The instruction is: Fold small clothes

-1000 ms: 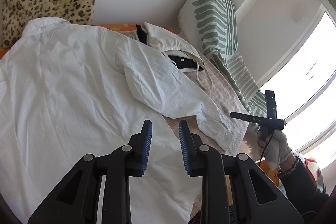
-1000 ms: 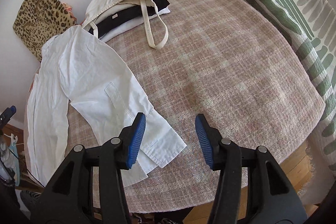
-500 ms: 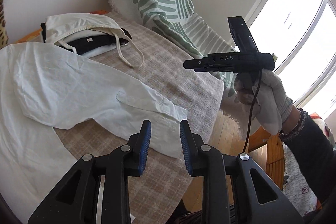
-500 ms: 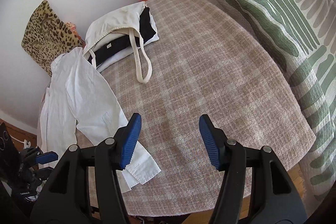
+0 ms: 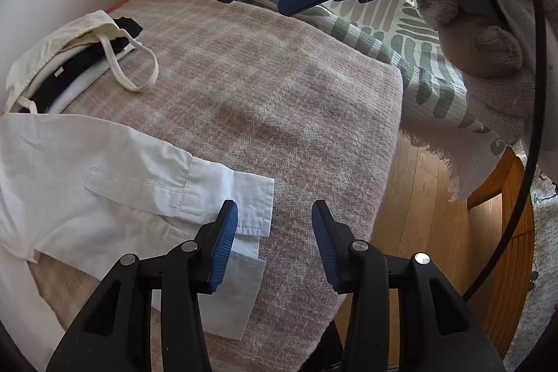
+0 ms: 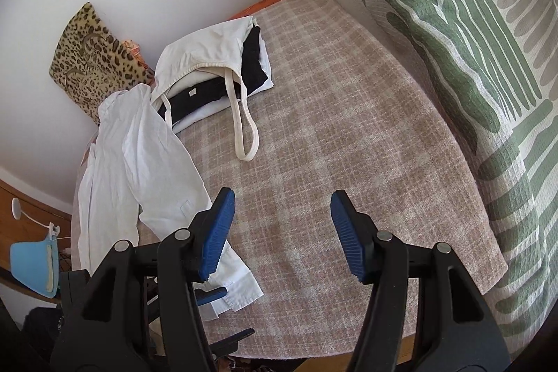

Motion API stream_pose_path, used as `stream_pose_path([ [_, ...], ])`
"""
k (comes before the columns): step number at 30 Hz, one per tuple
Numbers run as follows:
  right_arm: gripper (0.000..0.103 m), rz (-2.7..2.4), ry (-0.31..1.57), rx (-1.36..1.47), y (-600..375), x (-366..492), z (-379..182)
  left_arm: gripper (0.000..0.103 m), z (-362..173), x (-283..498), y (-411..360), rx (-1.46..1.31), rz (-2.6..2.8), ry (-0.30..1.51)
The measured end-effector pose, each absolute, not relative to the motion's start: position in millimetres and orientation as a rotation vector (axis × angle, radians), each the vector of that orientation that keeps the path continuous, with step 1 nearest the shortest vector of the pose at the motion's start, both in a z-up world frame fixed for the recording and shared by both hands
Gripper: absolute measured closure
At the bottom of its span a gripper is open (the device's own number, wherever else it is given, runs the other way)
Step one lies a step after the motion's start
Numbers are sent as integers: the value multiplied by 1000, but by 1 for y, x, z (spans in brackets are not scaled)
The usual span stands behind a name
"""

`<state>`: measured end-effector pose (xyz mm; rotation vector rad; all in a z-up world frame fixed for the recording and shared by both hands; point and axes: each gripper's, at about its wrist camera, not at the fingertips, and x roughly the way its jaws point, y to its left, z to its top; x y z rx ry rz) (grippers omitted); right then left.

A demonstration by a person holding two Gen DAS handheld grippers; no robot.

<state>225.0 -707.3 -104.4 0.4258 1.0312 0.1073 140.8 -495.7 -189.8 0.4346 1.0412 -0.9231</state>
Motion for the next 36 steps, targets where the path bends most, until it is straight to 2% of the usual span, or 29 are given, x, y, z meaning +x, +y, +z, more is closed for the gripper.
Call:
stream_pose_path([
  [3,43,112,1026,424,-704,229,-102,61,-198,146,-491,394,-950,1023],
  [4,43,110,1023,424,-704,231,-102,64,-199,146,-489,391,-955,1013],
  [5,43,108,1020,427,-705,232,-101,68,-199,147,-488,382,-948,1006],
  [7,43,105,1017,432,-704,235,-101,94,-201,156,-487,341,-932,1015],
  [10,43,102,1011,428,-700,239,-99,101,-203,176,-476,201,-951,1089],
  [15,43,119,1032,394,-688,243,-101,102,-197,177,-457,79,-960,1082],
  [26,43,340,1248,526,-634,233,-165,102,-179,161,-419,0,-961,1001],
  [28,52,341,1285,479,-619,233,-169,102,-178,163,-417,-6,-965,1007],
  [29,63,344,1307,455,-613,234,-171,102,-178,164,-416,-11,-966,1009],
  [30,68,323,1324,418,-608,234,-173,102,-177,163,-416,-13,-965,1004],
  [36,70,204,1329,347,-626,238,-178,102,-176,159,-405,19,-981,1003],
])
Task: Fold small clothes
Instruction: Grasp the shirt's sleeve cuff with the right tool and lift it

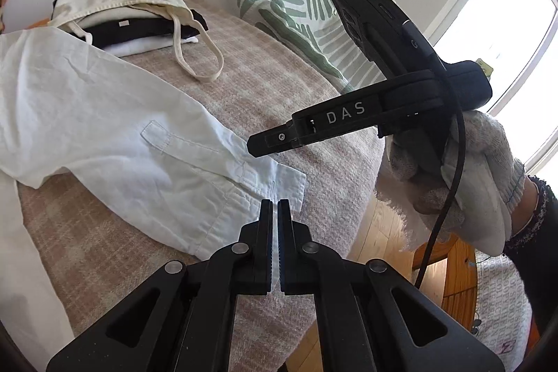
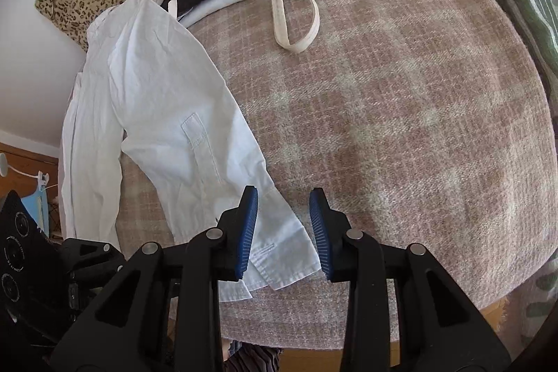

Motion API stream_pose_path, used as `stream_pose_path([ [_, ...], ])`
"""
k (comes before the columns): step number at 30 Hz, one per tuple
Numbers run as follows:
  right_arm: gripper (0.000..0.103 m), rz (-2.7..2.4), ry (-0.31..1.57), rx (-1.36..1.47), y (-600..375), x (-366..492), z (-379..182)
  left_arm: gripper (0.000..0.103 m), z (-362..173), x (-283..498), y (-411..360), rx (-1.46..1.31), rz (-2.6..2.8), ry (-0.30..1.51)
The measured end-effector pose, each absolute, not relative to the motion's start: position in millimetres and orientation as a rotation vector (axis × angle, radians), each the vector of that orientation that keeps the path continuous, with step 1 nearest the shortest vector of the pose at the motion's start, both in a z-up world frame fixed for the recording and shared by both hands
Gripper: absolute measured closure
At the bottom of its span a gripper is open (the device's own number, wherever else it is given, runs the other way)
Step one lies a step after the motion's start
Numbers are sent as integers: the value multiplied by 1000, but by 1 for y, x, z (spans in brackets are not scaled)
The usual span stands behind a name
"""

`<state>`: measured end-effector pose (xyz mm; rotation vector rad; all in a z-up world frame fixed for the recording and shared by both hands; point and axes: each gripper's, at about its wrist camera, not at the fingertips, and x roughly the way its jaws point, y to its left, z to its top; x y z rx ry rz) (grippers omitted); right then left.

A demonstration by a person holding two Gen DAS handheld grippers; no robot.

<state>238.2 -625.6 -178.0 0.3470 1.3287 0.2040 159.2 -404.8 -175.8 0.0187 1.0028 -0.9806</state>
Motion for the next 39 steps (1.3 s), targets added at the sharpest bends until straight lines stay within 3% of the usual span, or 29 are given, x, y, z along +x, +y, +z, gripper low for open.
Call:
stream_pose_path([
  [7,70,271,1342,262,-615,215,-181,102,-166,170,-371,-40,-948,1025],
  [8,75,256,1328,242,-613,212,-179,102,-162,172,-366,-37,-943,1022],
  [9,93,248,1320,232,-611,210,-179,101,-157,173,-360,-39,-937,1027],
  [10,97,250,1320,244,-611,209,-179,98,-152,177,-352,-58,-936,1044],
  [13,98,246,1277,284,-613,202,-171,85,-135,193,-318,-132,-925,1096],
  [19,99,267,1133,320,-608,192,-119,82,-96,258,-256,-127,-818,1059],
  [22,99,300,1053,303,-589,187,-83,66,-88,311,-237,-177,-785,1082],
  [31,99,564,889,308,-477,163,-3,66,-102,410,-210,-373,-705,1153],
  [39,99,745,1037,92,-357,167,-33,66,-103,392,-161,-447,-718,1170],
])
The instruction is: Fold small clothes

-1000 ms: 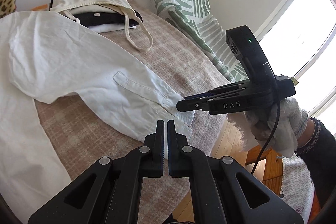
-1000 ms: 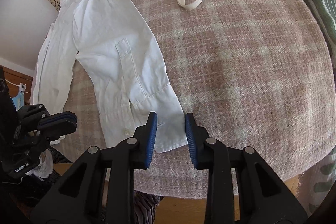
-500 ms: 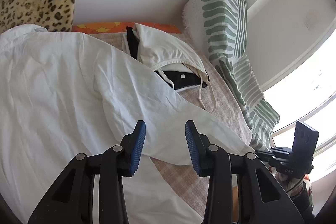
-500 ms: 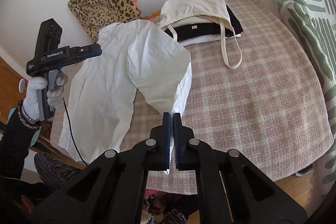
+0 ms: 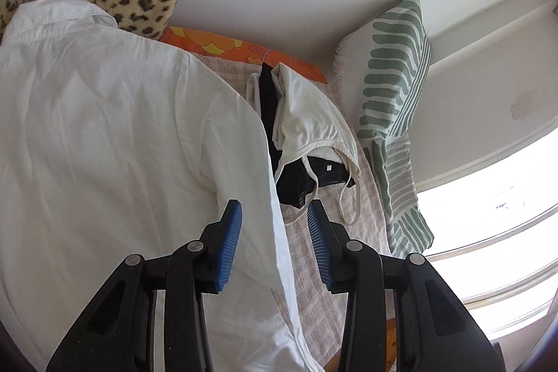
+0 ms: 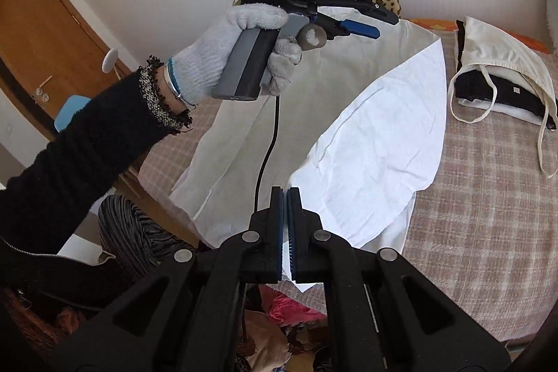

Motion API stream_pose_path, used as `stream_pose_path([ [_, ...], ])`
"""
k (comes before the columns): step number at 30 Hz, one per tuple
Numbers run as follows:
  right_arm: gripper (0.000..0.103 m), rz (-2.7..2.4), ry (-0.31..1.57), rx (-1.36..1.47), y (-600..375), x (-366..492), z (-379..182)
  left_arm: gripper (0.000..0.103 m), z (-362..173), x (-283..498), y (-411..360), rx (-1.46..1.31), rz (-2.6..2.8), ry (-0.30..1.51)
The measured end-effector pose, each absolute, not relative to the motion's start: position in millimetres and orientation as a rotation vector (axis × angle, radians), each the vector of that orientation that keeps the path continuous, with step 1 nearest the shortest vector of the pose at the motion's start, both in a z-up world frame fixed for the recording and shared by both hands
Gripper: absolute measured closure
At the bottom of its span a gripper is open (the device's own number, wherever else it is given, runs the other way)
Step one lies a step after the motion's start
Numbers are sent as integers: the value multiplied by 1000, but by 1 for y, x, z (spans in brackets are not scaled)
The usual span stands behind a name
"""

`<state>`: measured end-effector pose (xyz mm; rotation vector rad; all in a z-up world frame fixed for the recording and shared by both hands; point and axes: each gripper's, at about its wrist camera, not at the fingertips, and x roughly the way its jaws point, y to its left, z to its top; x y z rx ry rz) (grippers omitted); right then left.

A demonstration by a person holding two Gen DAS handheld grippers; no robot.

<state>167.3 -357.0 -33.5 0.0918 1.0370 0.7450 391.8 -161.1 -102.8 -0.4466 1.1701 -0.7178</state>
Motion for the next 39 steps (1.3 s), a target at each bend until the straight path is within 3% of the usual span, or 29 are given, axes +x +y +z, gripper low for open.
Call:
stream_pose_path([
  [8,99,719,1206,-33,-330,183,-98,66,-95,303,-95,-411,-716,1185],
  [19,99,729,1265,45,-323,194,-127,66,-145,222,-105,-404,-796,1292],
  [22,88,734,1279,105,-335,195,-122,66,-150,216,-110,-425,-817,1304],
  [24,67,741,1268,165,-347,194,-119,66,-152,216,-115,-430,-826,1309],
  [25,64,731,1257,177,-353,194,-118,66,-152,218,-118,-412,-822,1306],
  [30,63,524,1222,256,-396,218,-117,66,-164,214,-117,-295,-733,1294],
  [39,62,363,1311,488,-444,294,-170,66,-208,202,-101,-346,-677,1380],
])
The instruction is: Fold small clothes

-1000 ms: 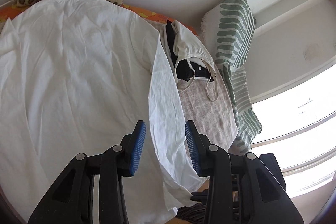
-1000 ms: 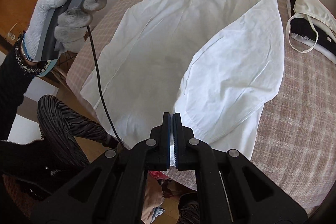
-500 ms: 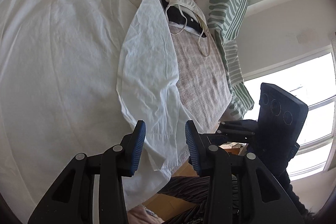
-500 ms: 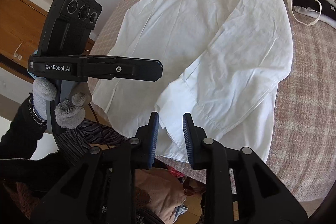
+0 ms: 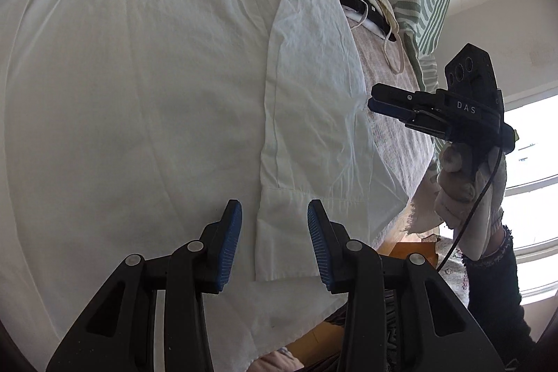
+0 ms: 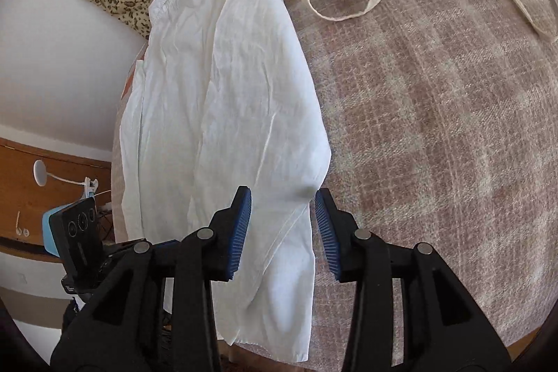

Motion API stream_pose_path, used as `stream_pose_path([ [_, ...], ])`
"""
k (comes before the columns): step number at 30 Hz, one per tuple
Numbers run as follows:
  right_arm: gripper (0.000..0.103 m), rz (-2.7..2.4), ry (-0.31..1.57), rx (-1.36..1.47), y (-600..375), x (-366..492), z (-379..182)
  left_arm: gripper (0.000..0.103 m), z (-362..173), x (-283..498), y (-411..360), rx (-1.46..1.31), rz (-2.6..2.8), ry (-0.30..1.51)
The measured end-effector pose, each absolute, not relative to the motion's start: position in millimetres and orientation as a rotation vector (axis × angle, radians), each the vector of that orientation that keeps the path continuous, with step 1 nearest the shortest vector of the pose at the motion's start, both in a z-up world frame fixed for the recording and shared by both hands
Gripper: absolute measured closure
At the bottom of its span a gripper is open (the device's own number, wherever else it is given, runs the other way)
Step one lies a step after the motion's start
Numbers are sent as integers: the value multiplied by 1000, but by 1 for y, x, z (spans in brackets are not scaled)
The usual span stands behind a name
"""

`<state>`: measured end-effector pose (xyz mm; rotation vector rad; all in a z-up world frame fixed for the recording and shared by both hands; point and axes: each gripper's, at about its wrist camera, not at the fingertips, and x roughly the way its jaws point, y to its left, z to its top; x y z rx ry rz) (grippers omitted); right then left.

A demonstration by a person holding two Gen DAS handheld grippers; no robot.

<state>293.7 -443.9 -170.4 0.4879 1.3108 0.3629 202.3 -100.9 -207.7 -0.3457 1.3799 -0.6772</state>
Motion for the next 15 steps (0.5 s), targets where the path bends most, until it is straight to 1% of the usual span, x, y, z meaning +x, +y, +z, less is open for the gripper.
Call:
stream_pose_path([
  [2,63,361,1312,484,-440,302,-176,66,-214,201,-98,-401,-690,1386],
  [3,64,354,1309,487,-438,303,-177,66,-214,201,-98,-413,-695,1373],
  [4,68,352,1297,496,-437,305,-177,69,-213,199,-99,-416,-704,1354],
  [5,83,359,1294,498,-434,307,-174,71,-213,198,-99,-416,-709,1341],
  [6,93,364,1291,490,-431,309,-172,85,-213,196,-99,-423,-722,1332],
  [7,93,370,1281,477,-429,310,-169,100,-212,195,-99,-430,-738,1329],
  [10,97,372,1251,404,-422,309,-155,100,-211,189,-99,-434,-749,1305],
  [15,98,376,1221,307,-419,311,-132,101,-201,178,-92,-548,-783,1268],
])
